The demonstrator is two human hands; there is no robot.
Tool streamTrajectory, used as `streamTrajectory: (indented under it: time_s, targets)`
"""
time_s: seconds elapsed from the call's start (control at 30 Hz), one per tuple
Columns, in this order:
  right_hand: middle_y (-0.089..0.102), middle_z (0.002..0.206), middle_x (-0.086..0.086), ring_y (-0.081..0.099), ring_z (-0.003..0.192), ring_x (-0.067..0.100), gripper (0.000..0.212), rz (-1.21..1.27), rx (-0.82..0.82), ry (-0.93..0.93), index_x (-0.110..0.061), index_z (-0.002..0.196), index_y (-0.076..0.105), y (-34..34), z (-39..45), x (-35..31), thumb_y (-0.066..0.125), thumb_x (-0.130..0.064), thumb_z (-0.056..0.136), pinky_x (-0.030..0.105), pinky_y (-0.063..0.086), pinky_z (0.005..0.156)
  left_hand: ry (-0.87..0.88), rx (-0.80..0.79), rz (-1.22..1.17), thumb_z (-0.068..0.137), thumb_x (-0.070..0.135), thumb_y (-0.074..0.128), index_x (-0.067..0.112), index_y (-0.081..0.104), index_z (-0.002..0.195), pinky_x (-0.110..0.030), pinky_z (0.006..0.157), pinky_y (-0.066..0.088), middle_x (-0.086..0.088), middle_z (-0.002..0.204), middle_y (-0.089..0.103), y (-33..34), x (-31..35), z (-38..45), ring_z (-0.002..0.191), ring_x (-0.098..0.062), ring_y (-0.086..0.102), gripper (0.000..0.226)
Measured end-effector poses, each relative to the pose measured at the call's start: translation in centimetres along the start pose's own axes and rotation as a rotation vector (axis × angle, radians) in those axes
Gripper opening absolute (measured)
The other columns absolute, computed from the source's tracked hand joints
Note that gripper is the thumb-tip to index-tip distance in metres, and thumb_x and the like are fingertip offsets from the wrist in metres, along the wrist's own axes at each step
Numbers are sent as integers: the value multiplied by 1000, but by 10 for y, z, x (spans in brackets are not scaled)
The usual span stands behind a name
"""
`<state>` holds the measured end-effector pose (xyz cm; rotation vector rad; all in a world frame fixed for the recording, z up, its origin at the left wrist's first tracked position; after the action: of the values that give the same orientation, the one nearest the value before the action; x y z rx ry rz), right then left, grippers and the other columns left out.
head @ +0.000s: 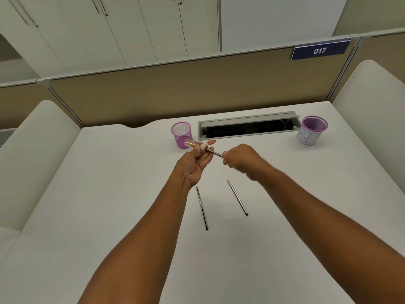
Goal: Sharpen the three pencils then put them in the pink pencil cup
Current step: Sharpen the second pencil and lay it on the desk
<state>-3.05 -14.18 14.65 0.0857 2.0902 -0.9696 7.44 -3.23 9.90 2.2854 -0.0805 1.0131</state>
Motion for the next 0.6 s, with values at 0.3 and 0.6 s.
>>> streamTrajectory:
  time_s: [0.3,0.6]
  targets:
    - [57,88,2,52,76,16,24,-175,103,-252,-11,98,60,-3,-3,-20,55,-34,96,26,38,60,35,17,-6,102,8,44,7,55,95,-40,90,53,-17,98,72,6,8,-3,86,-27,69,13]
    - [54,70,3,43,58,13,33,-75,63,-126,-6,81,64,-5,-3,-11,46,-28,99,24,29,49,29,-40,40,103,9,42,5,56,92,-42,100,49,-16,98,74,12,8,-7,98,-31,67,18]
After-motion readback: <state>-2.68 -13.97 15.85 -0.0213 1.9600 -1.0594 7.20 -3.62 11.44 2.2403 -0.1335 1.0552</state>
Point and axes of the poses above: each hand's wrist, its own z-axis towards the middle knuckle, its own y-axis out of the palm, x = y × z, the point moved 10 cm from there along z, towards the middle knuckle
